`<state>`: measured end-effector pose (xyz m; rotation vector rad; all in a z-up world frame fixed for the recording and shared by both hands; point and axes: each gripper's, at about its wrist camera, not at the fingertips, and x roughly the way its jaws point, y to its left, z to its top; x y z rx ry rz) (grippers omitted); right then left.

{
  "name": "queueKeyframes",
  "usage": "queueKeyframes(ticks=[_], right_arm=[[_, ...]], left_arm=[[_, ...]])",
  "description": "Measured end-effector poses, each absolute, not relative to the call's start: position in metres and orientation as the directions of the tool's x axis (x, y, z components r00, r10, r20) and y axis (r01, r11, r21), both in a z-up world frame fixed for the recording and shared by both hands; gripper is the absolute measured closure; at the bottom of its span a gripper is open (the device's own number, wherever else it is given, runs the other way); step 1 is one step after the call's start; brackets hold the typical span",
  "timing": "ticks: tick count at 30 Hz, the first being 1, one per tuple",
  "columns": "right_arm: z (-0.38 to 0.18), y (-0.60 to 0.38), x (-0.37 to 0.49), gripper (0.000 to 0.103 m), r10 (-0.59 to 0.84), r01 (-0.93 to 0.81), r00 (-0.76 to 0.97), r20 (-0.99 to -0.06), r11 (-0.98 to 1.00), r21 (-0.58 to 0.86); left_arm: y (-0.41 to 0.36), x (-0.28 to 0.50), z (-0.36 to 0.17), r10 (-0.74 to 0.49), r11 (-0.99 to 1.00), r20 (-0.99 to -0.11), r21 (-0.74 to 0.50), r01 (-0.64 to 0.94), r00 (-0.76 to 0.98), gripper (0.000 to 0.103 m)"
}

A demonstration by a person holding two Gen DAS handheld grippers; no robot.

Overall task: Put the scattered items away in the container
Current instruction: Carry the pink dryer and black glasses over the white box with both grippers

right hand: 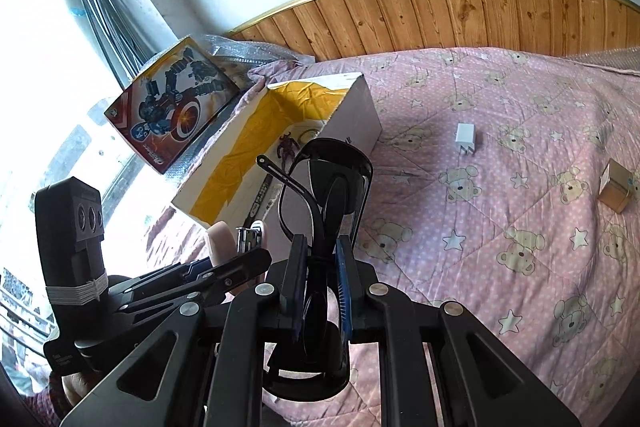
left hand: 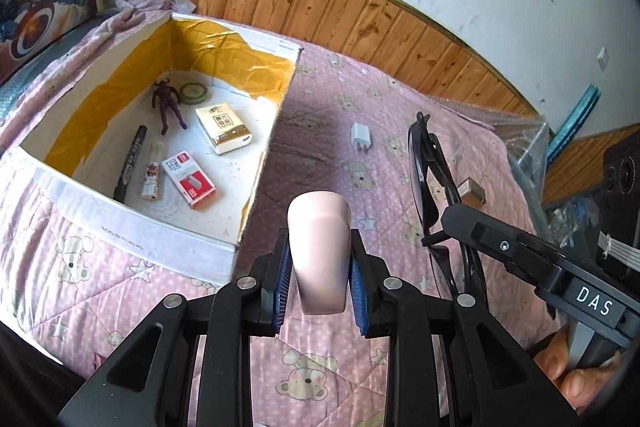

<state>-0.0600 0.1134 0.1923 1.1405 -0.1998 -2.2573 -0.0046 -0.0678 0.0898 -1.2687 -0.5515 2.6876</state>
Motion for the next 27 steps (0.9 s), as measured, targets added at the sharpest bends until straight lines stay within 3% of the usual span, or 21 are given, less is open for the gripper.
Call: queueKeyframes(ticks=[27], right_arm=[[0.232, 0.031, -0.075, 0.087, -0.614, 0.553, -0.435, -0.658, -0.759, 0.343]], left_arm=[[-0.146, -0.017, 0.109, 0.215, -0.898, -0.672, -0.421, 0.127, -0.708, 0.076]])
